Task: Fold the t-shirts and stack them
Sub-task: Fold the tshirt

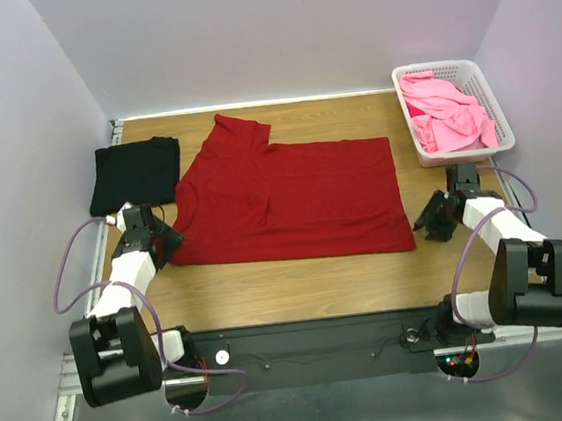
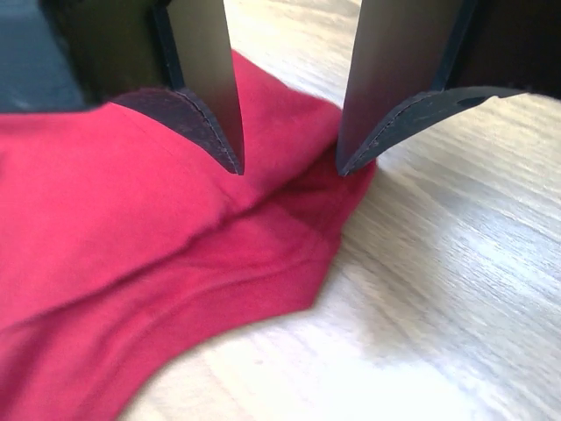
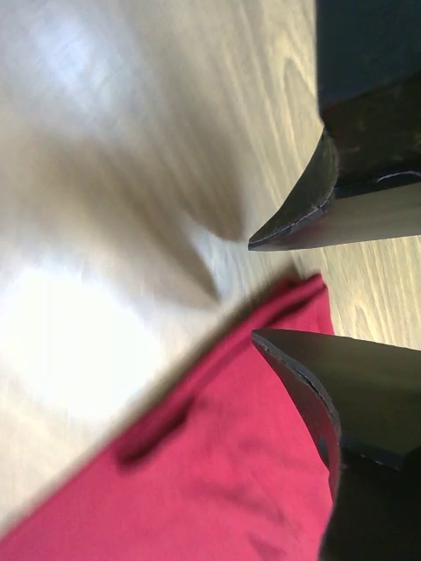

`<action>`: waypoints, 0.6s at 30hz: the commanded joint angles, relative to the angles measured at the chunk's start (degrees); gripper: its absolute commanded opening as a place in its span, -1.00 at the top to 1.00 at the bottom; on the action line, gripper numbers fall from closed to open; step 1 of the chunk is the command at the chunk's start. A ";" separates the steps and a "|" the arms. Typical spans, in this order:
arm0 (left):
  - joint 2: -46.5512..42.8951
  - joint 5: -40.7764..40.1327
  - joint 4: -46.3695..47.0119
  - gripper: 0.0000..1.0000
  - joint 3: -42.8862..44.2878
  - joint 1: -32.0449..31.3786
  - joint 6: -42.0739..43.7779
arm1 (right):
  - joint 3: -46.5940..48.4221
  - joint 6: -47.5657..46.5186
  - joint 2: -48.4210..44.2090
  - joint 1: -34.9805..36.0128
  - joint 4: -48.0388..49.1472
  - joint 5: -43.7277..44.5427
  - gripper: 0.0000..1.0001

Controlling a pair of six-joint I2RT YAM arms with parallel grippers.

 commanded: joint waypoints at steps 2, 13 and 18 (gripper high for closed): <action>-4.50 -1.56 -2.50 -0.18 6.37 -6.28 1.61 | 7.74 -4.46 -1.00 5.79 -0.39 -1.87 0.06; 8.92 -12.47 -3.73 -0.19 17.45 -17.90 7.14 | 17.33 -4.81 12.00 25.16 -3.03 -0.02 0.10; 14.21 -11.95 -3.12 -0.17 16.67 -17.99 6.36 | 15.23 -4.28 16.31 25.69 -3.03 0.94 0.10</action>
